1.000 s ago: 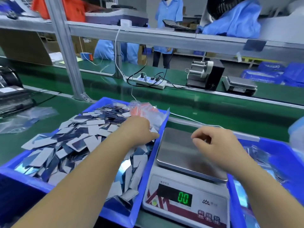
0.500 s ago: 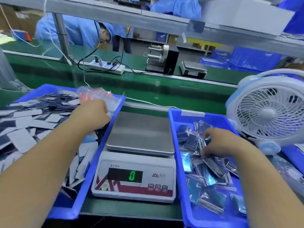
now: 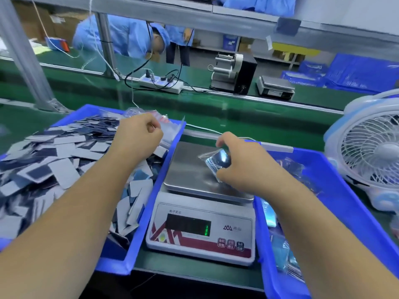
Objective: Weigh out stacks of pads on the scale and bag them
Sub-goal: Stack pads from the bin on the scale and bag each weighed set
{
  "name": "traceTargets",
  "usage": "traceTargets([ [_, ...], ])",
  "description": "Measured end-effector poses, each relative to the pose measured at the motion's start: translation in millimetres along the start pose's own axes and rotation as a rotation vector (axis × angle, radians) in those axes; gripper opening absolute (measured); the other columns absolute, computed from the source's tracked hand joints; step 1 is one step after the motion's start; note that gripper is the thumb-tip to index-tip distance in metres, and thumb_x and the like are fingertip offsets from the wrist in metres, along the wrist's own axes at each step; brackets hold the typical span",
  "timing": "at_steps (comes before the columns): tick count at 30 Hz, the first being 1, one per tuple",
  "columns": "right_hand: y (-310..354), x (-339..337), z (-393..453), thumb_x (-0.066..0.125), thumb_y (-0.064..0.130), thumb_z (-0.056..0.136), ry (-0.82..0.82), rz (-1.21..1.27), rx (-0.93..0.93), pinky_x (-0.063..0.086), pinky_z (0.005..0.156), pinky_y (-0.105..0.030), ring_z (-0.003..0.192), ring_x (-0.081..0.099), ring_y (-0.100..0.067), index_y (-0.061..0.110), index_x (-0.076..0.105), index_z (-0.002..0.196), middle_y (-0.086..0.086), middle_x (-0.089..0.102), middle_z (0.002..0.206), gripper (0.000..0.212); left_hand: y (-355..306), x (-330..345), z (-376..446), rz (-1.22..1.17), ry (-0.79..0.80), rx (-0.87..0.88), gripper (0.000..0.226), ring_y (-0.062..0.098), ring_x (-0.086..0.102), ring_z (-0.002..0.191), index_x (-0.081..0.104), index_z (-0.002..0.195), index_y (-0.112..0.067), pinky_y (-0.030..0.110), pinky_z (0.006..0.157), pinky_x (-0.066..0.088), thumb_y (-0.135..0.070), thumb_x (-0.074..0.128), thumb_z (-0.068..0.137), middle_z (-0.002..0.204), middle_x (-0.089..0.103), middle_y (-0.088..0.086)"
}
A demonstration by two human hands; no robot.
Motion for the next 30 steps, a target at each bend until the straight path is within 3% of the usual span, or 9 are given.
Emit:
traceTargets([
  [5, -0.3, 8.8, 5.6, 0.062, 0.032, 0.08, -0.026, 0.003, -0.059, 0.047, 0.073, -0.032, 0.089, 0.055, -0.015, 0.033, 0.049, 0.12, 0.012, 0.058, 0.096, 0.043, -2.9, -1.4, -3.6, -0.044, 0.025, 0.045, 0.017, 0.01, 0.057, 0.07, 0.065, 0.08, -0.026, 0.019, 0.059, 0.041, -0.013, 0.054, 0.085, 0.07, 0.064, -0.007],
  [9, -14.6, 10.3, 4.9, 0.063, 0.035, 0.082, -0.162, 0.127, -0.005, 0.036, 0.063, -0.02, 0.078, 0.051, 0.003, 0.034, 0.057, 0.098, 0.017, 0.059, 0.087, 0.017, -2.7, -0.6, -5.2, -0.084, 0.036, 0.035, 0.015, 0.007, 0.054, 0.064, 0.065, 0.078, -0.026, 0.021, 0.057, 0.042, -0.019, 0.054, 0.086, 0.066, 0.06, -0.007],
  [12, -20.2, 12.9, 5.2, 0.062, 0.031, 0.083, -0.2, 0.158, 0.044, 0.033, 0.06, -0.014, 0.073, 0.051, 0.006, 0.031, 0.06, 0.089, 0.017, 0.06, 0.079, 0.006, -3.0, 0.6, -4.9, -0.09, 0.035, 0.026, 0.014, 0.007, 0.05, 0.061, 0.064, 0.076, -0.026, 0.022, 0.057, 0.042, -0.025, 0.055, 0.087, 0.063, 0.057, -0.007],
  [22, -19.7, 14.1, 6.5, 0.06, 0.028, 0.083, -0.229, 0.189, 0.058, 0.033, 0.057, -0.015, 0.069, 0.053, 0.003, 0.03, 0.061, 0.086, 0.016, 0.061, 0.073, 0.004, -3.6, 0.8, -4.2, -0.099, 0.04, 0.017, 0.016, 0.006, 0.048, 0.057, 0.065, 0.074, -0.025, 0.023, 0.057, 0.045, -0.021, 0.055, 0.086, 0.058, 0.054, -0.01],
  [30, -18.2, 14.6, 5.9, 0.06, 0.029, 0.084, -0.219, 0.189, 0.062, 0.032, 0.056, -0.016, 0.068, 0.053, 0.003, 0.03, 0.062, 0.087, 0.016, 0.061, 0.072, 0.004, -2.0, 1.0, -3.5, -0.108, 0.047, 0.004, 0.018, -0.001, 0.048, 0.053, 0.065, 0.072, -0.026, 0.015, 0.05, 0.038, -0.021, 0.055, 0.086, 0.053, 0.053, -0.016],
])
Point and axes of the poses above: each hand's wrist, its own z-axis towards the middle knuckle, its own x-axis out of the palm, y = z × x, the point moved 1 cm from there along z, towards the middle knuckle
